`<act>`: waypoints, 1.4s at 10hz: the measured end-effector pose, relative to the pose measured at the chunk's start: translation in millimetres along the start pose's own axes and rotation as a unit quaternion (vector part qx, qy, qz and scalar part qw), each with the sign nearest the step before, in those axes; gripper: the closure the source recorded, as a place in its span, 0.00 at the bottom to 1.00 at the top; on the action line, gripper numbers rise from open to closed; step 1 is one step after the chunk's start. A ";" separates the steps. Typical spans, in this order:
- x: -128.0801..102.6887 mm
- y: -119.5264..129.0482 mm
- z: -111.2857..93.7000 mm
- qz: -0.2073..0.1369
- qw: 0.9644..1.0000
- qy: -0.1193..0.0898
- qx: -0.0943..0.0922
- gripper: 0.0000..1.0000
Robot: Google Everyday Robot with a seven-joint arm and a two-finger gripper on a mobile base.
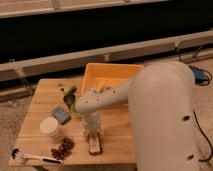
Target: Place eraser in paper cup
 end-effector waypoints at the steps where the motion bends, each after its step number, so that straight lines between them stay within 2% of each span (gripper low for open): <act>1: 0.1 0.8 2.5 -0.001 1.000 0.007 0.001 0.51; 2: -0.3 0.5 4.7 0.002 1.000 0.020 -0.001 0.63; 3: -1.0 -1.0 4.9 0.004 1.000 0.028 -0.002 0.71; 5: 0.5 0.9 -5.6 0.002 1.000 0.020 -0.010 0.93; 6: 1.7 3.2 -13.3 0.000 1.000 0.017 -0.016 0.98; 8: 3.1 12.4 -44.0 -0.012 1.000 0.007 -0.027 1.00; 11: -7.2 51.4 -106.1 -0.051 0.997 -0.029 -0.044 1.00; 12: -12.6 65.6 -131.4 -0.065 0.996 -0.047 -0.049 1.00; 14: -21.9 95.6 -165.1 -0.098 0.990 -0.077 -0.060 1.00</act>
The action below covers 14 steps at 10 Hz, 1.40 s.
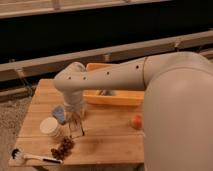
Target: Place eraser in paper cup
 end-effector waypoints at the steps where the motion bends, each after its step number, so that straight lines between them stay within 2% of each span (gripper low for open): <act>1: -8.0 18.4 -10.4 -0.023 1.000 -0.018 -0.006 1.00; 3: -17.8 40.8 -26.3 -0.066 0.997 -0.050 -0.010 1.00; 4: -23.3 59.7 -34.9 -0.099 0.993 -0.068 -0.012 1.00; 5: -26.7 69.6 -39.7 -0.119 0.989 -0.083 -0.014 1.00; 7: -32.5 75.6 -36.8 -0.144 0.984 -0.104 -0.016 1.00; 10: -48.4 84.1 -25.0 -0.176 0.976 -0.122 -0.034 1.00; 14: -65.7 87.4 -10.5 -0.200 0.970 -0.129 -0.054 1.00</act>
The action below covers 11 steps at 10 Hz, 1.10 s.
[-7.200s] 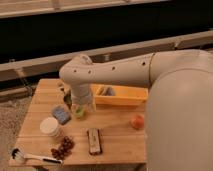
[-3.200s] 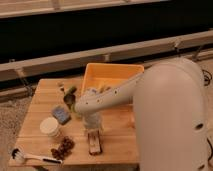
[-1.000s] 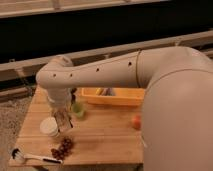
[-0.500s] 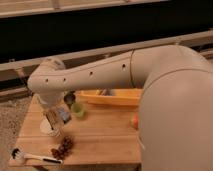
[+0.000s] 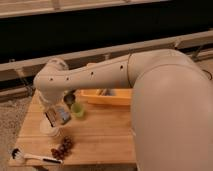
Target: Place eraser in paper cup
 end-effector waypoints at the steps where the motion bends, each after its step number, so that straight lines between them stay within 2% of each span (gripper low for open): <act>1: -4.1 1.8 6.6 -0.009 1.000 -0.002 -0.008 1.00; 5: -15.6 8.5 27.8 -0.034 0.999 -0.003 -0.023 1.00; 6: -17.8 11.9 34.5 -0.037 0.999 -0.003 -0.027 0.96; 9: -22.5 16.4 48.2 -0.044 0.998 -0.005 -0.035 0.69; 11: -23.0 22.1 51.8 -0.046 0.998 -0.008 -0.045 0.44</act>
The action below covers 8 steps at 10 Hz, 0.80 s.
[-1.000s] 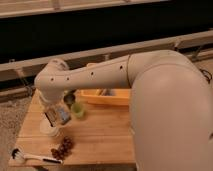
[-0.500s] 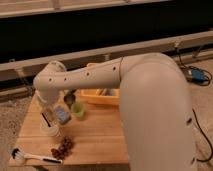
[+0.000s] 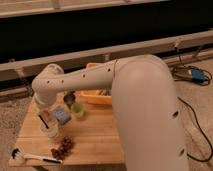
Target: Place eraser in paper cup
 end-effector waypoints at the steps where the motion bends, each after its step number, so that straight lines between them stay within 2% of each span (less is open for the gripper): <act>1: -0.4 2.2 0.1 0.000 1.000 -0.002 -0.004 0.36; 3: -1.7 7.8 -3.5 0.001 1.000 -0.011 -0.013 0.21; 8: 2.2 10.4 -25.2 0.008 0.999 -0.032 -0.013 0.20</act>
